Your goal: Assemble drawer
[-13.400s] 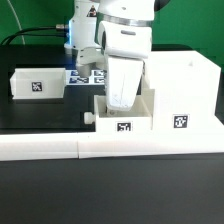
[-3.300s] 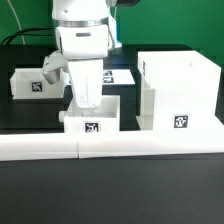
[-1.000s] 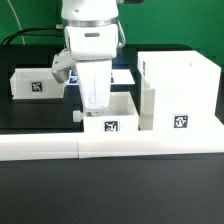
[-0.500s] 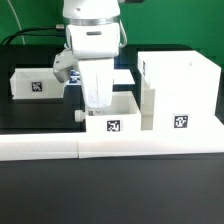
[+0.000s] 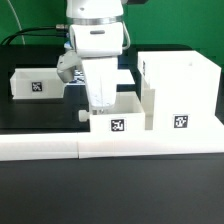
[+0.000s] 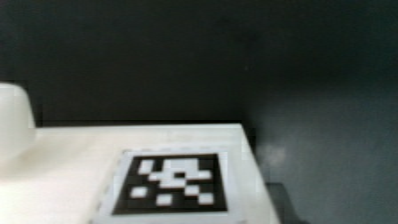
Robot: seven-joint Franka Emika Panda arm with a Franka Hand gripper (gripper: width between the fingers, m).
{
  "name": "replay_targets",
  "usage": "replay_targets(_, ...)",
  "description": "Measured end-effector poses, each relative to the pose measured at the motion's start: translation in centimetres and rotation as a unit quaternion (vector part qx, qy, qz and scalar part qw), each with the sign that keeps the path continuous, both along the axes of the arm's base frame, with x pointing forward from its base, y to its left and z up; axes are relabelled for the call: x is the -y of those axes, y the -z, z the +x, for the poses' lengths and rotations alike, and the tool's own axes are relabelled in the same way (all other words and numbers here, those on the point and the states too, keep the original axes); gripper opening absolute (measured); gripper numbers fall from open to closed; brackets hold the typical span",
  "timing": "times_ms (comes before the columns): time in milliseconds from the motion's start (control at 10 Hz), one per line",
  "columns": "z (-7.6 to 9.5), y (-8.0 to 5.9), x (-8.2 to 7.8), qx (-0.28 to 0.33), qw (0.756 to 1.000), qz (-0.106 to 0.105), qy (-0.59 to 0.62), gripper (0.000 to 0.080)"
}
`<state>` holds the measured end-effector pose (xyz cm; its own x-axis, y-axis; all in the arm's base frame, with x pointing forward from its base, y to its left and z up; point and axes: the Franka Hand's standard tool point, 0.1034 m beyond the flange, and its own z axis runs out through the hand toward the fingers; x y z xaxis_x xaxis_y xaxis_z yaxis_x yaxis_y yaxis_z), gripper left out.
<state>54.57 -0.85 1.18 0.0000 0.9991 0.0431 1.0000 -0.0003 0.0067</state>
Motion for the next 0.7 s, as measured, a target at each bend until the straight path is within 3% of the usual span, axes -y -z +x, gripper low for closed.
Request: replay_targets(700, 0.28, 0.03, -0.91, 0.007, 1.0, 0.001, 0.015, 0.0042)
